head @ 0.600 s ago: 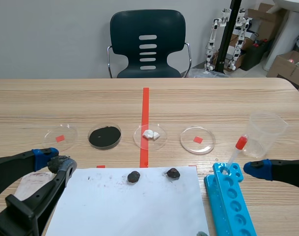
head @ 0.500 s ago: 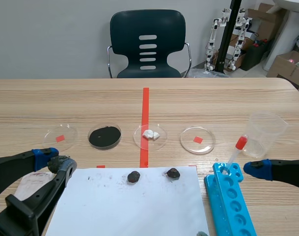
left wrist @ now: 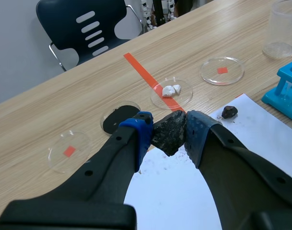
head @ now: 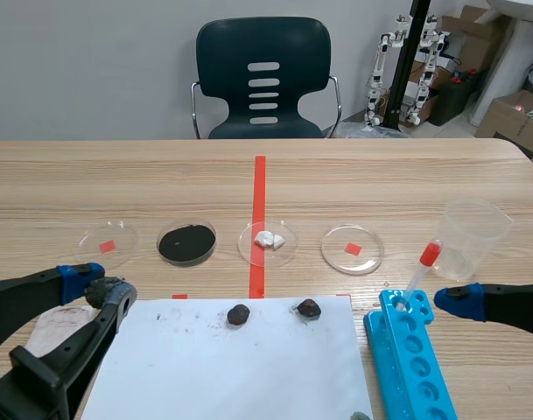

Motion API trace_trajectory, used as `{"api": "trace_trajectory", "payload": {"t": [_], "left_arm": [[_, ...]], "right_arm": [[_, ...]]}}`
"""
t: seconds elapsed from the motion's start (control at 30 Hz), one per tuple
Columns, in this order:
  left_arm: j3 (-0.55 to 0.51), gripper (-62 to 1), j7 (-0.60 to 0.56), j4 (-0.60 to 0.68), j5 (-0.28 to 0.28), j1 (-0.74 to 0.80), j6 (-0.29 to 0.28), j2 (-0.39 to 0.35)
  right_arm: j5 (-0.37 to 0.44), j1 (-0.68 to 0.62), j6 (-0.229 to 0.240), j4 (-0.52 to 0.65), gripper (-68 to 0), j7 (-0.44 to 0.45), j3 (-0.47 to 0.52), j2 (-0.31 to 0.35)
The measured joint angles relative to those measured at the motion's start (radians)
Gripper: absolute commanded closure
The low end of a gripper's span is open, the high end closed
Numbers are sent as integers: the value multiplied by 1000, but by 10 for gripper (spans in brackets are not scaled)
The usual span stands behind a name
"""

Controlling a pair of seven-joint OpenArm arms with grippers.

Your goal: Rub the mineral on the streak plate below the first streak

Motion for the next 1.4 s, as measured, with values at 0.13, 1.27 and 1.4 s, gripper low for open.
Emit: {"api": "trace_trajectory", "payload": {"t": [0.13, 1.27, 1.4], "left_arm": [[0, -66, 0, 0, 0, 0, 0, 0], [-42, -66, 1237, -6, -412, -400, 330, -32], [-42, -66, 1349, -62, -420, -480, 330, -62]], "right_arm": [[0, 0, 0, 0, -679, 0, 0, 0], [0, 0, 0, 0, -679, 0, 0, 0], [0, 0, 0, 0, -679, 0, 0, 0]]}}
